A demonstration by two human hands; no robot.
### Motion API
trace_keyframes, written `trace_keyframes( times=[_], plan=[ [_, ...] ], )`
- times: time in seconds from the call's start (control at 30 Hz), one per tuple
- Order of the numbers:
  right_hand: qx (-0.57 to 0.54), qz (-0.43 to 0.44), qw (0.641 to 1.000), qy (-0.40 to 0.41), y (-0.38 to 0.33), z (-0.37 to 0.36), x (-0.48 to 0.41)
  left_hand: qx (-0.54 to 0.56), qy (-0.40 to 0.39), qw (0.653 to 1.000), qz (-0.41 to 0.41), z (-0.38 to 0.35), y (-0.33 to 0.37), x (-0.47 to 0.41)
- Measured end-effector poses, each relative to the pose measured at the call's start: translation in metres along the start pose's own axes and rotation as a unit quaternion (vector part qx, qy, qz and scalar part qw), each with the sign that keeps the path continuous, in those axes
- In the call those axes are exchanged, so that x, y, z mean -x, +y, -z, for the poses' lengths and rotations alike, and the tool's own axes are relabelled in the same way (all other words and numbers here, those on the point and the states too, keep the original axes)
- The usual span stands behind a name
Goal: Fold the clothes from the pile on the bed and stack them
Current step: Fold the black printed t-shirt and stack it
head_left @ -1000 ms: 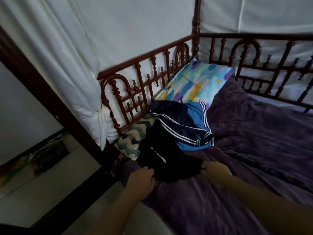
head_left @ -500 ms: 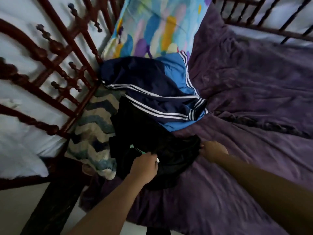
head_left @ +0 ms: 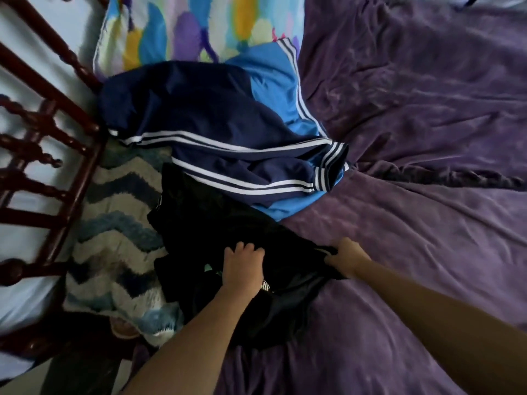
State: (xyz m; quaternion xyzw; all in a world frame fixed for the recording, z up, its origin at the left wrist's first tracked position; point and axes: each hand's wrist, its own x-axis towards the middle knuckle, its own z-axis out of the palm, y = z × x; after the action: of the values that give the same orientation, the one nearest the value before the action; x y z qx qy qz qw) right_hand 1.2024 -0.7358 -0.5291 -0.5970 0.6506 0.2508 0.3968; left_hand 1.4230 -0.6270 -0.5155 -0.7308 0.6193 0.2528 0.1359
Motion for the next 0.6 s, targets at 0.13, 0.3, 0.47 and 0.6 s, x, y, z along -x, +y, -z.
trace_keyframes(
  times=[0.13, 0.3, 0.47, 0.6],
  plan=[
    [-0.016, 0.044, 0.994, 0.098, 0.018, 0.050, 0.047, 0.081, -0.003, 0.997, -0.008, 0.039, -0.004, 0.014],
    [-0.068, 0.144, 0.960, 0.229, 0.015, 0.127, 0.097, 0.163, 0.071, 0.983, -0.042, 0.123, 0.012, 0.048],
    [-0.190, 0.248, 0.909, 0.275, 0.000, 0.202, 0.161, 0.221, 0.248, 0.943, -0.006, 0.222, 0.034, 0.110],
    [-0.290, 0.322, 0.863, 0.258, -0.012, 0.254, 0.229, 0.256, 0.357, 0.898, 0.013, 0.288, 0.047, 0.169]
  ],
)
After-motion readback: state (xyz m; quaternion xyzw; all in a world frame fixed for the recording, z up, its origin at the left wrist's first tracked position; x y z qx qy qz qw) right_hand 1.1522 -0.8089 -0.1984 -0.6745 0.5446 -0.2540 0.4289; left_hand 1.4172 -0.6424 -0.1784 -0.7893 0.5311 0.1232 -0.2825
